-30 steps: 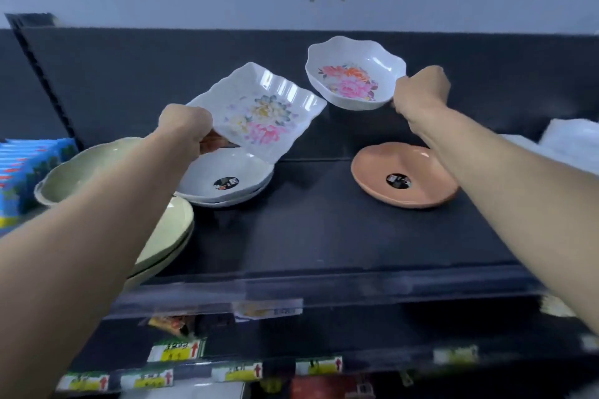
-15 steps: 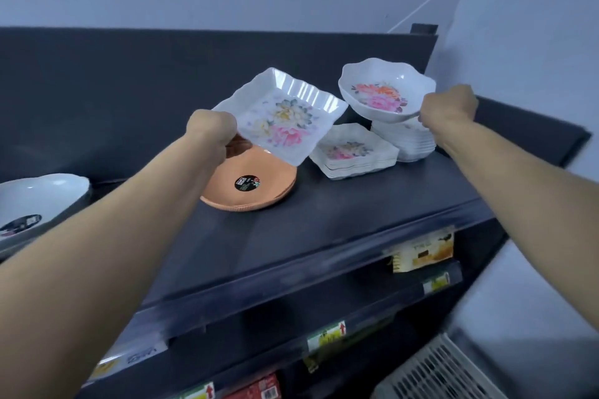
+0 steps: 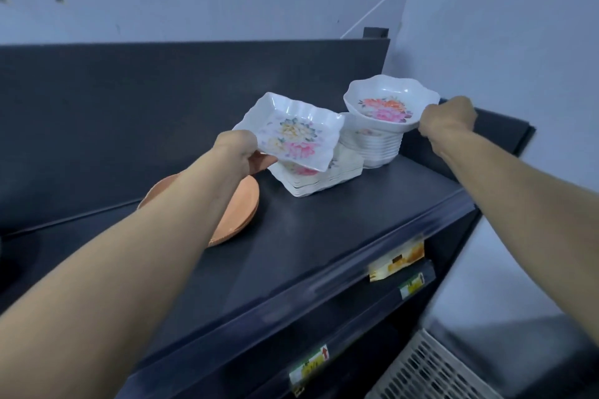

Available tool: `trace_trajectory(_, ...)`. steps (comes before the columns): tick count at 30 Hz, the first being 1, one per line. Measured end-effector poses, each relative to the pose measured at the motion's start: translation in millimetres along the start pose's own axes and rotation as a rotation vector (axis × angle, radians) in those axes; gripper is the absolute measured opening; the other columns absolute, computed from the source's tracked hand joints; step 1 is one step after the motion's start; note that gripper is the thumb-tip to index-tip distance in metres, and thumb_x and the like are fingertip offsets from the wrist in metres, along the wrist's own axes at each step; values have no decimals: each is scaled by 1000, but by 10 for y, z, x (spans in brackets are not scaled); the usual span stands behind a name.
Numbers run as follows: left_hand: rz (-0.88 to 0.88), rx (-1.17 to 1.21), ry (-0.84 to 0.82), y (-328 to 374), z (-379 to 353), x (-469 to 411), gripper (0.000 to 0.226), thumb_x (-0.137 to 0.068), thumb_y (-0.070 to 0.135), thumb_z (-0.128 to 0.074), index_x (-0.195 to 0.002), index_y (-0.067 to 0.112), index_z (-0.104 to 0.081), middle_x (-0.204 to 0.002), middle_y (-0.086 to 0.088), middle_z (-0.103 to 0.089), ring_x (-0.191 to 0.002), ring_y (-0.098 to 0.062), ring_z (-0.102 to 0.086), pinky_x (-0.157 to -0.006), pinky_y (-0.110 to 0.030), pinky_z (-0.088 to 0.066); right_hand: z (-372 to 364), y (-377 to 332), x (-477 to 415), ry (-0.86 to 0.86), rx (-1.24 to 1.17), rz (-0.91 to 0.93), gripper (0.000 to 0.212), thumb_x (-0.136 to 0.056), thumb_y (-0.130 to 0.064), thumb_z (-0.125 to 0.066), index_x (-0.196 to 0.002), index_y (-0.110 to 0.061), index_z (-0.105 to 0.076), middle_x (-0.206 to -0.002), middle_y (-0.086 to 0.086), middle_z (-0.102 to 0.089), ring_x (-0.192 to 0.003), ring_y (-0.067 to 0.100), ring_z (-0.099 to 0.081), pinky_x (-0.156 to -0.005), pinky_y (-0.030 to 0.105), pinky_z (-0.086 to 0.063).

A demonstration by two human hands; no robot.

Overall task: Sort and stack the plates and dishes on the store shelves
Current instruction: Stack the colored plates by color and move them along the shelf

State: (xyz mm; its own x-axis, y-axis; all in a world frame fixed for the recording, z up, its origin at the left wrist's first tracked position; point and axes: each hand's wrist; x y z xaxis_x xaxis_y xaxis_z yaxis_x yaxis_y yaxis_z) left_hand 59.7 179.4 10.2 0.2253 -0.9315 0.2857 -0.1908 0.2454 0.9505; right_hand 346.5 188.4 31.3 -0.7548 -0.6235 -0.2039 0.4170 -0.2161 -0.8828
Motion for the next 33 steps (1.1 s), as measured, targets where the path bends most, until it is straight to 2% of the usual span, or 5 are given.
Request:
trace_trajectory(7, 81, -60, -58, -80, -286, 19, 29, -94, -8, -31, -73, 3, -48, -72, -10, -58, -62, -21, -60, -37, -26, -52, -142, 56, -254, -31, -38, -47, 39, -90, -1, -48, -129, 1, -49, -128, 15, -57, -108, 30, -61, -78, 30, -49)
trace_trajectory(12, 131, 18, -44, -133, -477, 77, 30, -95, -12, -29, -72, 0, -44, -72, -12, -54, -69, -25, -59, -70, -35, -58, -320, 48, -494, -127, -66, -39, 31, -88, 0, -49, -118, -2, -53, -123, 13, -60, -93, 26, -61, -75, 30, -50)
trace_trajectory(23, 199, 200, 66, -329, -828, 274, 27, -96, -11, -22, -80, -6, -43, -86, -24, -57, -83, -39, -60, -46, -33, -56, -574, 193, -903, -346, -10, -3, 42, -84, 7, -51, -126, 4, -52, -118, 18, -63, -92, 27, -63, -65, 33, -50)
trace_trajectory(28, 196, 263, 106, -426, -968, 291, 20, -98, -9, -27, -107, -9, -45, -102, -24, -57, -107, -36, -63, -74, -33, -54, -607, 256, -986, -454, 40, -14, 31, -76, 14, -51, -104, 6, -61, -65, 8, -48, -75, 23, -56, -52, 29, -41)
trace_trajectory(33, 184, 224, 110, -527, -1124, 283, 18, -98, -10, -29, -97, -7, -47, -84, -20, -55, -66, -31, -63, -33, -26, -51, -646, 321, -1079, -493, 59, -14, 20, -79, 13, -48, -64, 1, -45, -64, 11, -53, -42, 18, -45, -34, 23, -36)
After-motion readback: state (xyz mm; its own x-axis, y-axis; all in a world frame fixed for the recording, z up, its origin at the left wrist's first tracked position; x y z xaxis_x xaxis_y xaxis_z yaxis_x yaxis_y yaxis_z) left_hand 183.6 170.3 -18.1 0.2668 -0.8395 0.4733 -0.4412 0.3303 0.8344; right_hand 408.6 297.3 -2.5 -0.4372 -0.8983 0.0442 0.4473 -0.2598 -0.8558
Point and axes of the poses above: each hand's wrist, its own x-axis away from the middle knuckle, its own z-axis out of the back of the hand, y = z × x
